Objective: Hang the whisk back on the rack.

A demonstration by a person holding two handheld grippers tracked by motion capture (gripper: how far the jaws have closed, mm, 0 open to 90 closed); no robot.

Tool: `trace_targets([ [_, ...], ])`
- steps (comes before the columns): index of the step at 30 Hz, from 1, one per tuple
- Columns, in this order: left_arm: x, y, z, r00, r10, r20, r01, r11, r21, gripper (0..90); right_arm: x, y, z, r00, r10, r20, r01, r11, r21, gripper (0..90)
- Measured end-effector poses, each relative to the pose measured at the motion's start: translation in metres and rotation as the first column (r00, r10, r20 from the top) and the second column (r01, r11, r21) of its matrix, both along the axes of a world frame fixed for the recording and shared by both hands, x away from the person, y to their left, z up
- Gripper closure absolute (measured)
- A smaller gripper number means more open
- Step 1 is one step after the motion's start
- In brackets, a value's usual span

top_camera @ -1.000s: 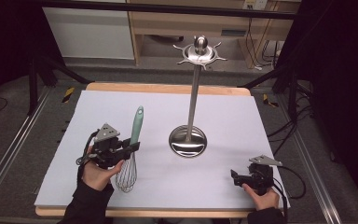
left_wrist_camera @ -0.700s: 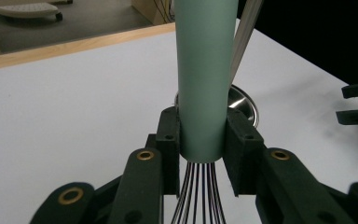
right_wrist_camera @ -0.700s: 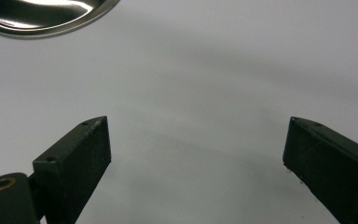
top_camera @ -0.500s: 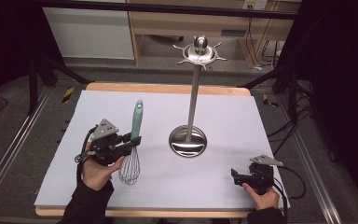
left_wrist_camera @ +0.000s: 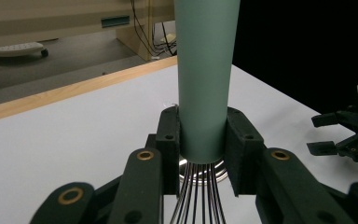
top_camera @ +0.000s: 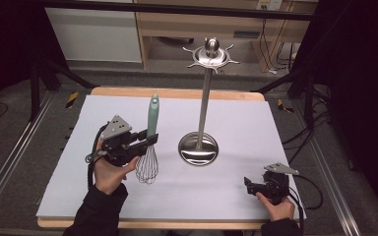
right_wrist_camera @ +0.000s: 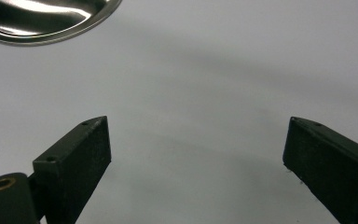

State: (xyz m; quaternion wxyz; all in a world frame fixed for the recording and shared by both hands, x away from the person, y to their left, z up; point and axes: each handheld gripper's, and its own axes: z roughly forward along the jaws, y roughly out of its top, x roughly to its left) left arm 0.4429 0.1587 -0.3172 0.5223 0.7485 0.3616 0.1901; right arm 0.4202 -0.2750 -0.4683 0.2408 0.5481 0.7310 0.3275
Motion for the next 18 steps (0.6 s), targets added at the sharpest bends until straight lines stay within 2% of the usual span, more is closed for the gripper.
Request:
trace_targets([
  [2,0.001,-0.008,0.005,0.9999,-0.012,0.012,0.012,0.9999,-0.005,69.1,0.000,0.000,0.000,1.0000,-0.002,0.000,0.002,1.000,0.011,8.0],
  [18,-0.002,-0.046,0.029,0.9945,-0.073,0.075,0.073,0.9973,0.003,69.1,0.000,0.000,0.001,0.9999,-0.010,0.005,0.010,1.000,0.009,8.0],
])
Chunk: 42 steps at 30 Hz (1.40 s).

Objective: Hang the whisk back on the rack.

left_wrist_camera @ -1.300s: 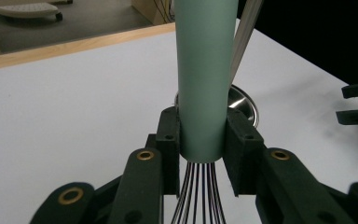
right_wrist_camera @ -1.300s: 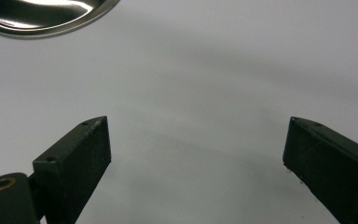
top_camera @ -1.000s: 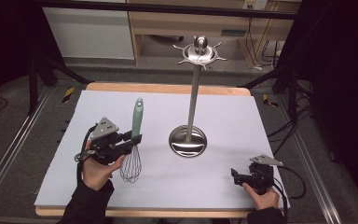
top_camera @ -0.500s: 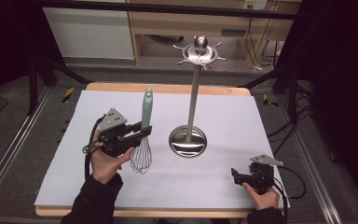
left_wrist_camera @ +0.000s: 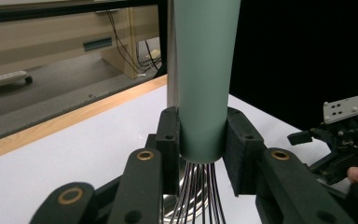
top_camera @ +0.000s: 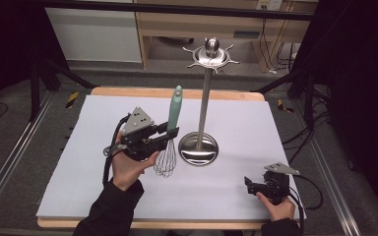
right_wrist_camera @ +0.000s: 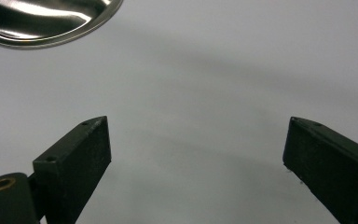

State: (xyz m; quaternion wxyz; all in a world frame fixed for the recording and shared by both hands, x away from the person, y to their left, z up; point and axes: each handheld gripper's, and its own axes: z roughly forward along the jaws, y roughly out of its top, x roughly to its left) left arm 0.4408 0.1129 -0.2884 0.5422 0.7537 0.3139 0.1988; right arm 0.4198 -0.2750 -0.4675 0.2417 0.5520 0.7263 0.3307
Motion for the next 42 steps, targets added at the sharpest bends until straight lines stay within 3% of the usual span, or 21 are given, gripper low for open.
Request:
trace_targets([
  [18,-0.004,-0.037,0.025,0.9969,-0.059,0.051,0.058,0.9982,0.010,69.1,0.000,0.001,0.000,1.0000,0.006,-0.007,-0.006,1.000,-0.002,8.0],
  [31,0.002,-0.060,0.037,0.9955,-0.076,0.058,0.074,0.9968,0.030,69.1,0.001,0.001,0.000,0.9999,0.009,-0.006,-0.009,1.000,-0.003,8.0],
  [42,0.010,-0.068,0.037,0.9959,-0.073,0.053,0.071,0.9968,0.037,69.1,0.000,0.001,0.001,1.0000,0.004,-0.007,-0.004,1.000,0.003,8.0],
])
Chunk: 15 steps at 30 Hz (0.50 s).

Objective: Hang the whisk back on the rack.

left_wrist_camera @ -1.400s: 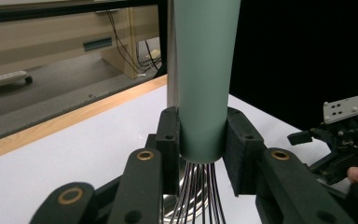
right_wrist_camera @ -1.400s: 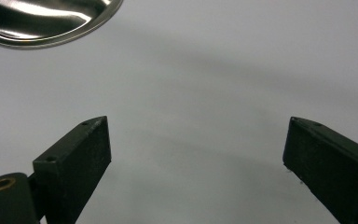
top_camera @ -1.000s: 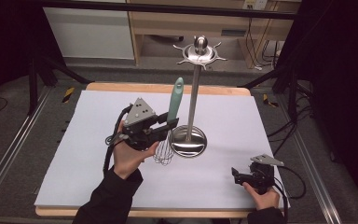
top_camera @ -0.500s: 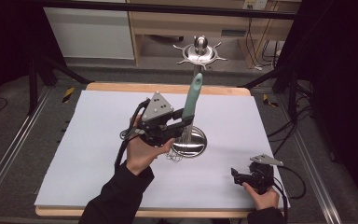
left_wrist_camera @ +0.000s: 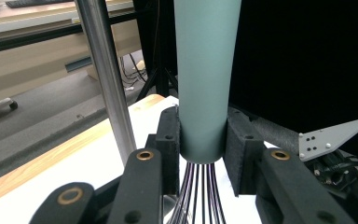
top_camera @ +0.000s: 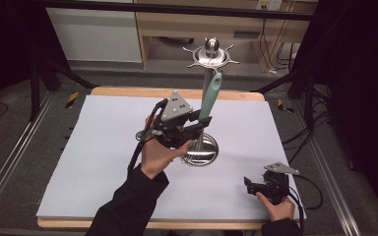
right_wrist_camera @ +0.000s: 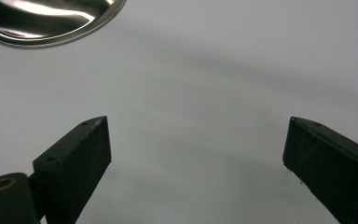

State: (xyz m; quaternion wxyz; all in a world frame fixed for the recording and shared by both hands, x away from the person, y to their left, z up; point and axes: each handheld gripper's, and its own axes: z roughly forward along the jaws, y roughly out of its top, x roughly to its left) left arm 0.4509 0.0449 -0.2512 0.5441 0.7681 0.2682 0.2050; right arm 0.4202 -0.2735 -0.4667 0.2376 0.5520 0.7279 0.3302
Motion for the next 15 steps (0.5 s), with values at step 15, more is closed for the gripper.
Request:
trace_targets([
  [15,0.013,-0.005,0.001,0.9999,0.016,-0.002,-0.016,0.9997,0.017,69.0,0.000,0.000,0.000,1.0000,0.008,-0.001,-0.008,1.000,0.004,8.0],
])
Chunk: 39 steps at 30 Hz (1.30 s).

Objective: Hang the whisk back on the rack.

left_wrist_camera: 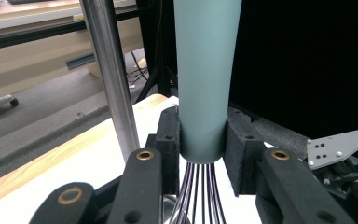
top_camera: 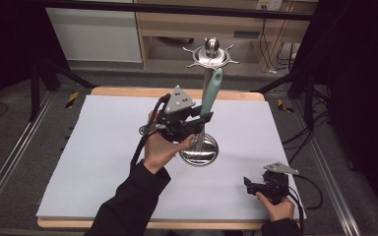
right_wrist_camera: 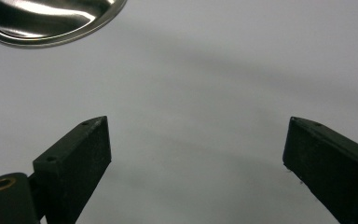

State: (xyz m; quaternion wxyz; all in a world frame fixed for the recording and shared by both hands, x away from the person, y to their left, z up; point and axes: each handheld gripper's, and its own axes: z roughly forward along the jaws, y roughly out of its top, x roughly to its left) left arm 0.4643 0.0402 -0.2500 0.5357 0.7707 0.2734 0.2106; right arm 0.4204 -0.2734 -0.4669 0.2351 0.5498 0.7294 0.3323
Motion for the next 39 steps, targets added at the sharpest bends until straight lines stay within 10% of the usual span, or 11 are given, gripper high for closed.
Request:
trace_targets([
  [39,0.027,-0.015,-0.018,0.9979,0.018,0.062,-0.015,0.9988,-0.046,65.2,0.000,-0.001,-0.001,1.0000,0.008,0.000,-0.008,1.000,-0.005,8.0],
])
